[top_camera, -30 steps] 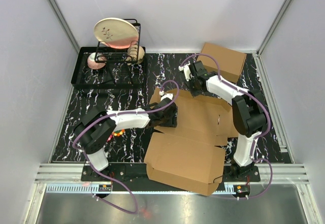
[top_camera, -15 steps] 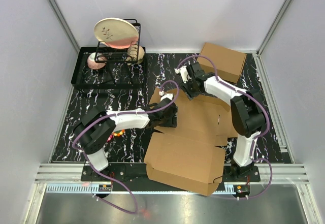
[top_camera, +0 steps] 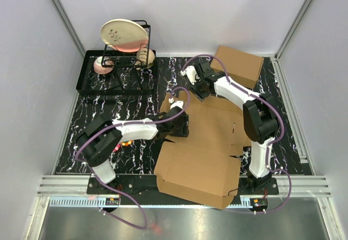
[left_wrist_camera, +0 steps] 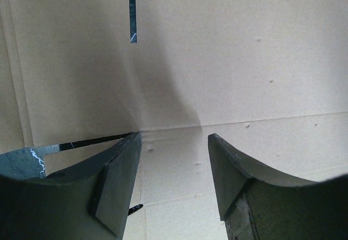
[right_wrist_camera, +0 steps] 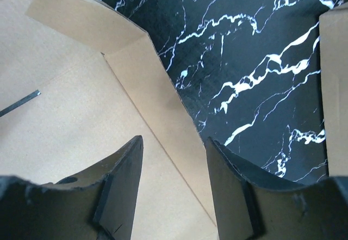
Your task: Fold the paper box
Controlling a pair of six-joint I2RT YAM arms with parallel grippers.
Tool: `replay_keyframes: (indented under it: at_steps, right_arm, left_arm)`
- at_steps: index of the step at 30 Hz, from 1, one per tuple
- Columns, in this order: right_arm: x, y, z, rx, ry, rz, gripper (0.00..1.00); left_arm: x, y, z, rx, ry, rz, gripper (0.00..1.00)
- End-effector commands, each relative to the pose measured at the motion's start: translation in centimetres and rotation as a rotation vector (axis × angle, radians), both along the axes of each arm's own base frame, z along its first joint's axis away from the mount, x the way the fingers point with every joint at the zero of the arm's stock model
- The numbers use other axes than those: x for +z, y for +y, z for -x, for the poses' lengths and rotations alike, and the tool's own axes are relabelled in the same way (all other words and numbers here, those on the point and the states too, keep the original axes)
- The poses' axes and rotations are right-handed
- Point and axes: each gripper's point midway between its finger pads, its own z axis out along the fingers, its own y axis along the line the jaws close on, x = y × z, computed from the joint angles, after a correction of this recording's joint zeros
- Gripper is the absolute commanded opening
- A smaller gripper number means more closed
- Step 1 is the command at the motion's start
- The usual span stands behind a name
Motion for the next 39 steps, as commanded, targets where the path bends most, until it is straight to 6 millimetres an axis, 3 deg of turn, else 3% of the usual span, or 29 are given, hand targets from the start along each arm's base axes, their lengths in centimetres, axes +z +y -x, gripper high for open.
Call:
replay_keyframes:
  at_steps: [1,5,8,25,31,39]
  right_arm:
    - [0.4,1.2,-0.4,0.076,-0.004,0.002,0.56]
    - [-1.4,0.9,0.5,0.085,0.038,0.024,0.55]
    - [-1.5,0.5,0.1,0.069,0.023,0.045,0.56]
    - [0.2,1.5,-3.2,0.066,0.016,-0.066,0.66]
    - [-0.5,0.3,-2.9,0.048,0.093,-0.126,0.67]
    - [-2.9,-0.2,-0.7,0.047,0.214,-0.168,0.67]
  left_arm:
    - [-5.7,6.6,3.5,0.022,0.135,-0.263,0.6]
    - [-5.8,6.6,3.6,0.017,0.133,-0.266,0.6]
    - [-5.9,6.7,3.7,0.019,0.134,-0.266,0.6]
    - [-7.2,7.7,5.1,0.017,0.161,-0.268,0.6]
    - [-7.2,7.7,5.1,0.013,0.159,-0.266,0.6]
    - [-7.3,7.3,5.0,0.007,0.162,-0.258,0.6]
